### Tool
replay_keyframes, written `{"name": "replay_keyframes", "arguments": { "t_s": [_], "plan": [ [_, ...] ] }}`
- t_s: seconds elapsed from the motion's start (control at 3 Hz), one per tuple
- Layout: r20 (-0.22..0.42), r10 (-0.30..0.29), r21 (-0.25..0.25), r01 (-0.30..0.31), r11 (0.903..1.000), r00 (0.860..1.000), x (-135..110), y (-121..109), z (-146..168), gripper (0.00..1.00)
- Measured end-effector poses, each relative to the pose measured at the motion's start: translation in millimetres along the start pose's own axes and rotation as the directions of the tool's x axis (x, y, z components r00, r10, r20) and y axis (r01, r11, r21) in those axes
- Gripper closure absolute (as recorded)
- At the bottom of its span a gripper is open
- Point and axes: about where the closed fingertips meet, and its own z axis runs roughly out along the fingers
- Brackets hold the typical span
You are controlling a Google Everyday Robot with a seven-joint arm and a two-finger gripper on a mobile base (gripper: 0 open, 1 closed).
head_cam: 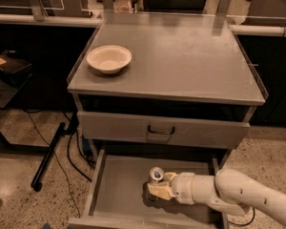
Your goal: Pick redbull can from middle drawer and place on counter
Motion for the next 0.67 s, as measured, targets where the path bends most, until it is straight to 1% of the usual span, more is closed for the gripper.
{"name": "replay_keyframes", "arguments": {
  "t_s": [0.33, 0.67],
  "plan": [
    [-0.002, -0.037, 0.039, 0.037, 0.9986, 0.999, -37.7, 16.1, -30.2, 1.0],
    [-0.005, -0.065, 0.08, 0.065, 0.9947, 0.998, -74.3, 22.6, -59.4, 1.0]
  ]
}}
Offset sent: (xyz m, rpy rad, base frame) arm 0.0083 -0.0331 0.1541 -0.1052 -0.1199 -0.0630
